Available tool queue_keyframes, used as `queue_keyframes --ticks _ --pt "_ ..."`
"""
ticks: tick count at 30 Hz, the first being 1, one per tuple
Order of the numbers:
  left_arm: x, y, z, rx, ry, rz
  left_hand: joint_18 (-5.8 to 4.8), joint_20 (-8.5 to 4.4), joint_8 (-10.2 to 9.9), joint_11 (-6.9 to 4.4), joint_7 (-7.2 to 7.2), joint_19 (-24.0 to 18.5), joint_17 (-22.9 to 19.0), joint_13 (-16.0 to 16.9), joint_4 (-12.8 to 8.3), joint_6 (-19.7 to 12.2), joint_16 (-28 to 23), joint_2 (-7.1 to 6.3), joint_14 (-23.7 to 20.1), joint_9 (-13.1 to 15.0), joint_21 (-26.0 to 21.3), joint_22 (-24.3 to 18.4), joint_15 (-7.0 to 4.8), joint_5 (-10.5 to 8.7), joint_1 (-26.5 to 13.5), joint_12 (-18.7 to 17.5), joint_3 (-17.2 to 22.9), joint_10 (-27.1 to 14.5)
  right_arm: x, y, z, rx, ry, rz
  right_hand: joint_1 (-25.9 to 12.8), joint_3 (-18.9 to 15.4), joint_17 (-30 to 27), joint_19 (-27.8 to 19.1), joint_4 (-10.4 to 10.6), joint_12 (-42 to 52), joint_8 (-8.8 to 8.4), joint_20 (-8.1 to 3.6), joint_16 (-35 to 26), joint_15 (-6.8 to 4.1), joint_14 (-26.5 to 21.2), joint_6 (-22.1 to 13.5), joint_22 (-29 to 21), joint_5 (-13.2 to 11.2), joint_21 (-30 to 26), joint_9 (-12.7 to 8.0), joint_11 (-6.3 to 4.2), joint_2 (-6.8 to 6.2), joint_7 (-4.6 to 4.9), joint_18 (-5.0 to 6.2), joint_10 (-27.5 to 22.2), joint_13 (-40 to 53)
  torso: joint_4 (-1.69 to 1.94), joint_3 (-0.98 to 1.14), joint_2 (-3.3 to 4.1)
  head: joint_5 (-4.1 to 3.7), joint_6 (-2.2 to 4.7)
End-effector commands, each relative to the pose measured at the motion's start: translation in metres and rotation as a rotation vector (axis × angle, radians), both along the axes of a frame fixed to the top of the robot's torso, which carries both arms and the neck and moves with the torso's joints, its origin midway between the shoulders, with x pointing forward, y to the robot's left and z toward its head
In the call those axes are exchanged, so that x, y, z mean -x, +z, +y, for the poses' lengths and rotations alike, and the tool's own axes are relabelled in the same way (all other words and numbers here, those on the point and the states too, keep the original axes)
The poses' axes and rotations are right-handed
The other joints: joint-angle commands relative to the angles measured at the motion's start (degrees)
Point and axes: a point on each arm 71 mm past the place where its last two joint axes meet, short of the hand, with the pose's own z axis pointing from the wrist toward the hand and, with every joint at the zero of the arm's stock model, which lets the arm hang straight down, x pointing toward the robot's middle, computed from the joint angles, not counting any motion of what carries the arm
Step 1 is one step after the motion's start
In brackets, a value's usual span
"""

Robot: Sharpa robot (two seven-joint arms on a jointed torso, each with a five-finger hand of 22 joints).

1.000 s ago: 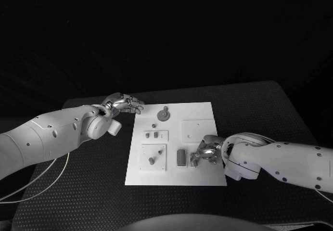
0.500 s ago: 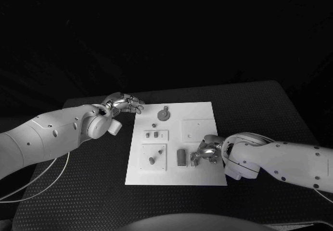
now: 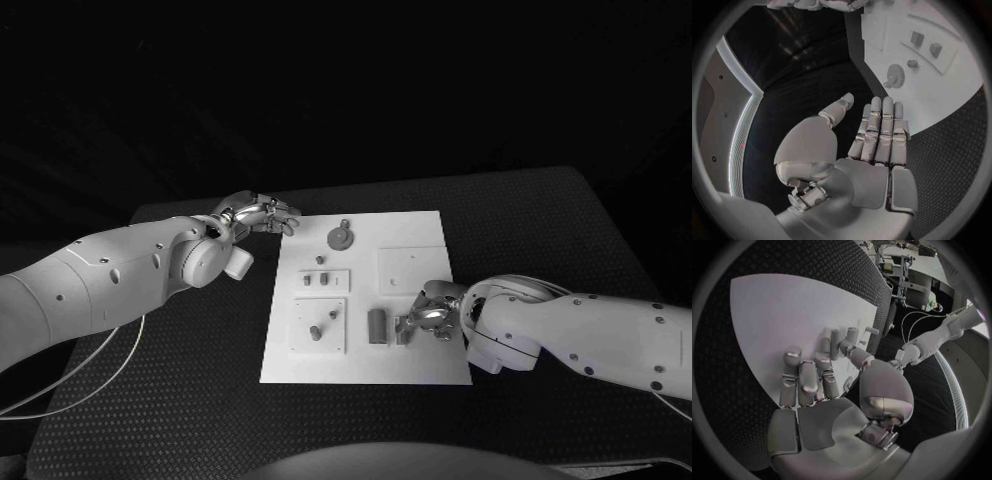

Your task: Assemble the parts on the task board

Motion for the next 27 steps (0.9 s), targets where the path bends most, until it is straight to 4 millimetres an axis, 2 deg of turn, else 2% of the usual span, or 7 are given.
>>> queue_keyframes --ticks 1,9,27 --pt "0.0001 0.001 -0.0025 0.013 -0.013 -0.005 -0.86 0.26 0.4 -0.02 -0.02 -0.1 0.1 -0.1 0.1 0.0 -0.3 -0.12 0.2 -0.1 -0.1 -0.1 0.17 -0.08 -0.1 -0.4 -0.1 -0.4 0.002 -0.0014 0.0023 -0.006 0.027 0.021 -0.3 0.1 -0.2 0.4 1.1 -0.4 -0.14 -0.09 -0.3 0.01 -0.6 -1.3 0.1 -0.2 -0.3 -0.1 -0.24 -1.36 1.22 0.77 -0.2 -0.1 0.0 -0.03 0.0 -0.01 -0.03" --pt "0.0002 0.0009 -0.0025 0.013 -0.015 -0.003 -0.86 0.26 0.3 -0.01 -0.01 -0.2 0.1 -0.1 0.1 -0.1 -0.3 -0.13 0.2 -0.1 -0.1 -0.1 0.17 -0.08 -0.1 -0.4 -0.1 -0.4 0.0019 -0.0018 0.0023 -0.009 0.03 0.026 -0.8 0.6 -0.7 0.4 3.2 -0.4 -0.08 -0.14 -0.4 0.04 -1.0 -1.6 0.2 -0.2 -0.4 -0.3 -0.17 -3.22 1.31 0.77 -0.4 -0.1 0.01 -0.03 0.01 0.01 -0.05" --pt "0.0004 0.0009 -0.0016 0.011 -0.013 -0.002 -0.86 0.26 0.3 0.0 0.0 -0.2 0.2 -0.1 0.1 -0.1 -0.4 -0.14 0.2 -0.1 -0.1 -0.1 0.17 -0.08 -0.1 -0.4 -0.1 -0.5 -0.0008 -0.001 0.0 -0.005 0.045 -0.003 -0.1 0.8 -0.7 0.3 3.3 -0.4 -0.01 -0.24 -0.4 0.07 -1.1 -1.7 0.3 -0.2 -0.3 -0.4 -0.14 -3.31 1.35 0.77 -0.5 -0.1 -0.03 0.02 0.0 0.01 0.11"
